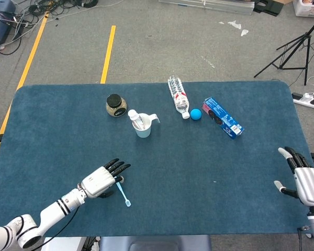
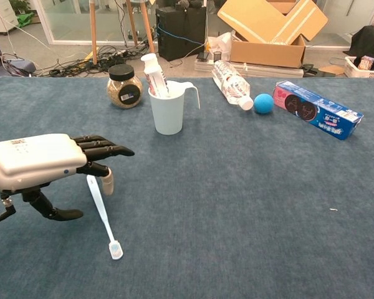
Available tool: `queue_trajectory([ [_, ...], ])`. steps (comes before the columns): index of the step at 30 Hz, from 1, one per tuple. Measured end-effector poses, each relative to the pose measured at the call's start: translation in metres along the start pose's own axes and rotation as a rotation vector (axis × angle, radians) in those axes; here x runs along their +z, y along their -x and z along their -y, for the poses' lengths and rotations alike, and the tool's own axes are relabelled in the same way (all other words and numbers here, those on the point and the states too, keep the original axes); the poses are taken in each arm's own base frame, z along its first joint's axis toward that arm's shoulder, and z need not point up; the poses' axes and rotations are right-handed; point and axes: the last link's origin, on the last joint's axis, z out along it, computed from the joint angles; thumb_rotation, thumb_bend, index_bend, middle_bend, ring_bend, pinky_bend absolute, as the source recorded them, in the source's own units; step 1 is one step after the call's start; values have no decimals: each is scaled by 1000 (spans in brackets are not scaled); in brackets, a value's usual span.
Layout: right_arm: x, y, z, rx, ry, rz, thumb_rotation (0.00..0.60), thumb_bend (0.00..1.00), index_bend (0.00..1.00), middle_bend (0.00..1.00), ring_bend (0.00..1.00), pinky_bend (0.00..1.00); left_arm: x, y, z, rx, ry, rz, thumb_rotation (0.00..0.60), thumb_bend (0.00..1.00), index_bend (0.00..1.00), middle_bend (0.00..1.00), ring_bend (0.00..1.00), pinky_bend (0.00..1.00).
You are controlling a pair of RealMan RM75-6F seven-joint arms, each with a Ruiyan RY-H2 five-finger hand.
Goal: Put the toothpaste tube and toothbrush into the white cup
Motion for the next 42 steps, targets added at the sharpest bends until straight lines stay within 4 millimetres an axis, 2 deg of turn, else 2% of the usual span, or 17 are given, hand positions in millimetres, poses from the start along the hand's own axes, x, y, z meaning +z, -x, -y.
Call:
queue_trajectory([
  [10, 1, -5, -4, 10, 20, -22, 600, 139, 165, 132, 178, 540, 11, 13, 6, 41, 65, -36, 600, 280, 358, 0, 0, 1],
  [22, -2, -19, -11, 38, 43, -79, 600, 140, 166, 133, 178, 540, 18, 19, 0, 66, 133, -63, 600, 280, 387, 0, 0, 1],
  [42, -2, -19, -11, 37, 44, -75, 600, 139, 166, 133, 178, 540, 21, 25, 4, 168, 148, -43, 600, 280, 393, 0, 0, 1],
])
